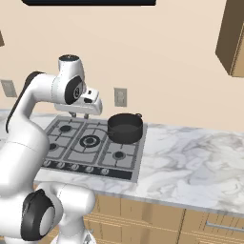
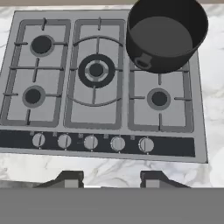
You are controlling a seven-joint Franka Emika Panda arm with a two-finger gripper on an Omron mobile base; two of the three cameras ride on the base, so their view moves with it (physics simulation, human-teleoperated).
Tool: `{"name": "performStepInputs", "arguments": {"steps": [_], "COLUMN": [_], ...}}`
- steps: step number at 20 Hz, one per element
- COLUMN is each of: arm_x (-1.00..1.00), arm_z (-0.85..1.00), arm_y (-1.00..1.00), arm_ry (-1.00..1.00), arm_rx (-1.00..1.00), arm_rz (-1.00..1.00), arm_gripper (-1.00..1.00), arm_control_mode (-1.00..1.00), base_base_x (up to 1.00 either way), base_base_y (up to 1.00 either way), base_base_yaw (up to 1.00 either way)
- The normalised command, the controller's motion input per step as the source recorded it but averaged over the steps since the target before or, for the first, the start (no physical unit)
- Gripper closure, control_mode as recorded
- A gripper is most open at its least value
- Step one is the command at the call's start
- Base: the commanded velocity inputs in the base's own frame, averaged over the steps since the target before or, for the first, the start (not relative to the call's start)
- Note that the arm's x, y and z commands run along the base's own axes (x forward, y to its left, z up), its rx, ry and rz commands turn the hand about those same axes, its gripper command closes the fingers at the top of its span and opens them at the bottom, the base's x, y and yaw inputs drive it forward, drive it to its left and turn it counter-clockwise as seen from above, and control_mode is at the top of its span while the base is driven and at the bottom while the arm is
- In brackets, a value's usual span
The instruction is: Pick the kettle from the counter and place it on a stove burner. Then turn the burner on.
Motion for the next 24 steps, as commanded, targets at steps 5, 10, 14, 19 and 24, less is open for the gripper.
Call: {"name": "performStepInputs", "arguments": {"steps": [5, 10, 14, 19, 24], "arm_x": [0.0, 0.0, 0.0, 0.0, 0.0], "arm_z": [-0.06, -0.11, -0.11, -0.04, -0.07], "arm_y": [0.21, 0.98, 1.0, 1.0, 1.0], "arm_ry": [0.0, 0.0, 0.0, 0.0, 0.01], "arm_rx": [0.01, 0.07, 0.13, 0.18, 0.13], "arm_rz": [0.03, 0.17, 0.28, 0.28, 0.33], "arm_gripper": [-1.0, -1.0, -1.0, -1.0, -1.0], "arm_control_mode": [-1.0, -1.0, -1.0, -1.0, -1.0], "base_base_x": [0.0, 0.0, 0.0, 0.0, 0.0], "base_base_y": [0.0, 0.0, 0.0, 0.0, 0.0], "base_base_yaw": [0.0, 0.0, 0.0, 0.0, 0.0]}}
